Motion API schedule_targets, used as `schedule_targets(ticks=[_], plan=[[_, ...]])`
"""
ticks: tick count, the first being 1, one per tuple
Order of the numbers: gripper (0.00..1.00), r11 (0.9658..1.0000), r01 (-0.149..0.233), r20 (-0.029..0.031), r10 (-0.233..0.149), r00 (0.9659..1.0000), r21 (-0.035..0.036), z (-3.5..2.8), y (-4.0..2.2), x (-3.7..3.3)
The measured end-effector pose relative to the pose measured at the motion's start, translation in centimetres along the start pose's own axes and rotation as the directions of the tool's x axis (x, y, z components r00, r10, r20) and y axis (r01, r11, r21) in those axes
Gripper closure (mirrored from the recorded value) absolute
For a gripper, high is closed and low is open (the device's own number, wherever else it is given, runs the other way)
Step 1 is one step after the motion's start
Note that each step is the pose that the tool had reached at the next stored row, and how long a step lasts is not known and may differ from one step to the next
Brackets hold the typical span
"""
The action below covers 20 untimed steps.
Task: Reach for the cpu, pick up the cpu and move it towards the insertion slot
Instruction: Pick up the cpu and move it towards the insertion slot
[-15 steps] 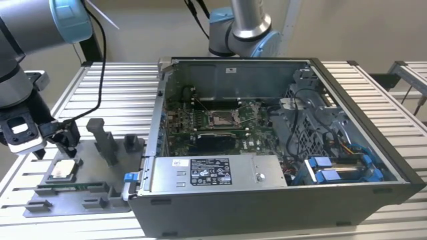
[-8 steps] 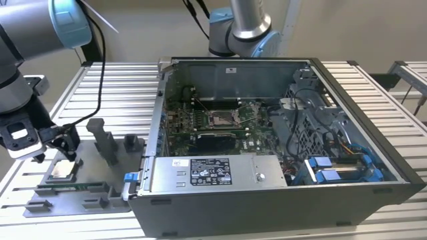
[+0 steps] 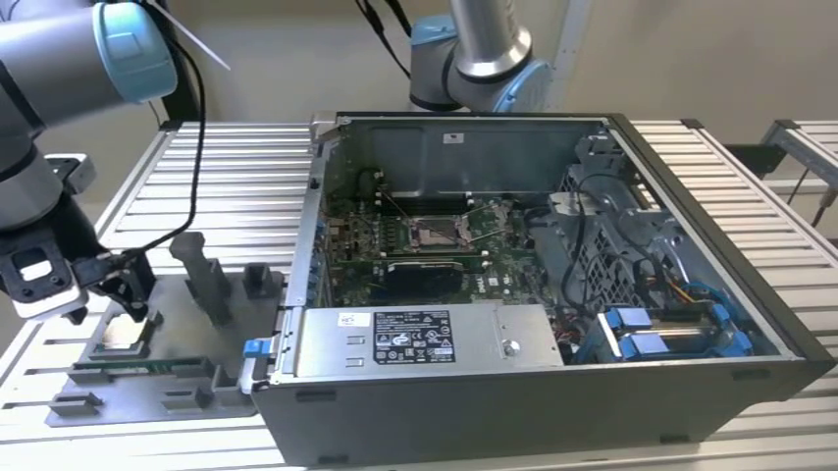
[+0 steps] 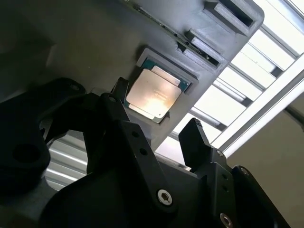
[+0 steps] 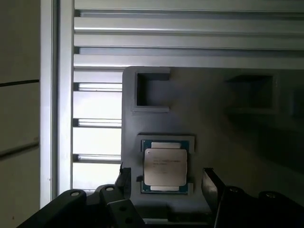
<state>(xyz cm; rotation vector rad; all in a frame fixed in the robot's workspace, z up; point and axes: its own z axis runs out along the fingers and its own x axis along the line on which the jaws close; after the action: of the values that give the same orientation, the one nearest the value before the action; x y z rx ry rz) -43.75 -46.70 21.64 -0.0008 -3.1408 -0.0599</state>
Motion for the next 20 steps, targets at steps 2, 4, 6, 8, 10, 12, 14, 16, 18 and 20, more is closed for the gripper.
schedule_targets(ticks=[2, 4, 6, 8, 10, 12, 14, 16, 18, 20], plan=[[0.0, 1.0, -0.001, -0.0001, 0.001, 1.0, 0.0001, 0.14, -0.03, 0.05], [0.0, 1.0, -0.001, -0.0003, 0.001, 1.0, 0.0002, 0.32, -0.05, 0.09], [0.0, 1.0, -0.002, -0.0001, 0.002, 1.0, 0.0001, 0.52, -0.06, 0.12], [0.0, 1.0, -0.002, -0.0001, 0.002, 1.0, 0.0001, 0.74, -0.08, 0.14], [0.0, 1.0, -0.002, -0.0001, 0.002, 1.0, 0.0001, 0.94, -0.09, 0.17], [0.0, 1.0, -0.002, 0.0001, 0.002, 1.0, 0.0001, 1.17, -0.1, 0.19], [0.0, 1.0, -0.002, 0.0, 0.002, 1.0, 0.0002, 1.38, -0.11, 0.2], [0.0, 1.0, -0.002, 0.0001, 0.002, 1.0, 0.0002, 1.65, -0.12, 0.2], [0.0, 1.0, -0.002, 0.0003, 0.002, 1.0, 0.0001, 1.9, -0.12, 0.2], [0.0, 1.0, -0.002, 0.0004, 0.002, 1.0, 0.0002, 2.11, -0.13, 0.2]])
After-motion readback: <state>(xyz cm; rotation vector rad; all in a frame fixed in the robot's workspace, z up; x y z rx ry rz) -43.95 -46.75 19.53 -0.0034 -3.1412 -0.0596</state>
